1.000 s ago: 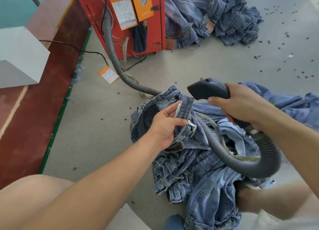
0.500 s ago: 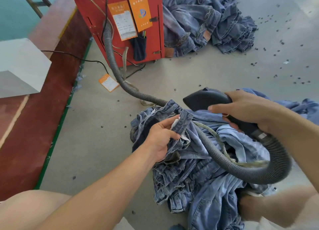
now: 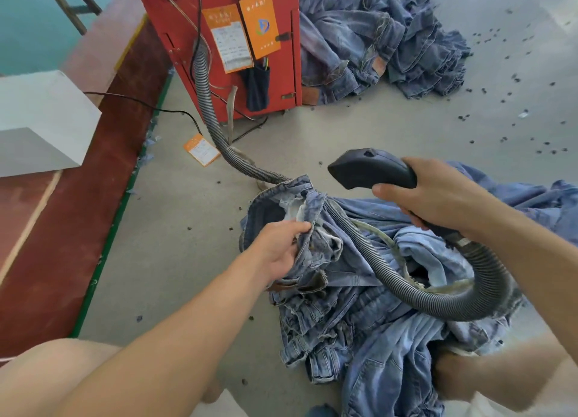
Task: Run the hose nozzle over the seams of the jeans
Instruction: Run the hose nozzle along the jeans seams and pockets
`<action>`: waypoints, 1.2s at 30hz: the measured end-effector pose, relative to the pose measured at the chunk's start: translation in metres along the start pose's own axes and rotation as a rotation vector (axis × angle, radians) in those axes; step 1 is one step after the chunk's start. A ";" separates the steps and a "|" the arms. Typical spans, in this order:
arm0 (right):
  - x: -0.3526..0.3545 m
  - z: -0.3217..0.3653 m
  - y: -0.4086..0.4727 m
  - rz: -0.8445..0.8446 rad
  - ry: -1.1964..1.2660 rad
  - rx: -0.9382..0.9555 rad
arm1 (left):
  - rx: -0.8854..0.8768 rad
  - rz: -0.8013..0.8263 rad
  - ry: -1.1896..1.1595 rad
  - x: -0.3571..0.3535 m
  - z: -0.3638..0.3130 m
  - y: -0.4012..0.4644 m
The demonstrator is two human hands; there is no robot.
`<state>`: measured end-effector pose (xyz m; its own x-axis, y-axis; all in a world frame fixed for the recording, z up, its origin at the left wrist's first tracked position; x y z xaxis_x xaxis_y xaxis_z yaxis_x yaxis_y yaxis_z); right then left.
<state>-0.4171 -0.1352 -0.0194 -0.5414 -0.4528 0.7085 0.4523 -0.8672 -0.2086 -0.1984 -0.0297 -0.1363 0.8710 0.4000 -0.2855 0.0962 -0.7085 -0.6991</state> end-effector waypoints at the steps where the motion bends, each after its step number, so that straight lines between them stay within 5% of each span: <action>1: -0.003 0.003 -0.001 -0.004 -0.052 0.026 | -0.005 0.010 0.024 0.001 0.000 0.000; 10: -0.007 -0.003 -0.011 0.034 -0.148 0.073 | -0.036 0.229 0.063 -0.007 -0.006 -0.009; 16: -0.007 -0.007 -0.019 0.057 -0.166 0.071 | -0.152 0.152 0.482 -0.009 -0.004 -0.012; 28: -0.013 0.010 -0.031 0.211 -0.224 0.167 | -0.168 0.395 0.254 -0.014 -0.009 -0.028; 36: -0.003 0.010 -0.018 -0.031 -0.147 0.028 | -0.133 0.436 0.127 -0.014 -0.014 -0.029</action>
<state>-0.4162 -0.1157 -0.0111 -0.4466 -0.3888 0.8058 0.4580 -0.8730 -0.1674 -0.2065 -0.0226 -0.1033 0.8951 -0.0195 -0.4455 -0.2378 -0.8661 -0.4398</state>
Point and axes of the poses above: each hand's wrist, its own y-axis towards the middle knuckle, its own x-axis out of the back of the hand, z = x × y, the point moved 4 cm from there along y, towards the middle knuckle
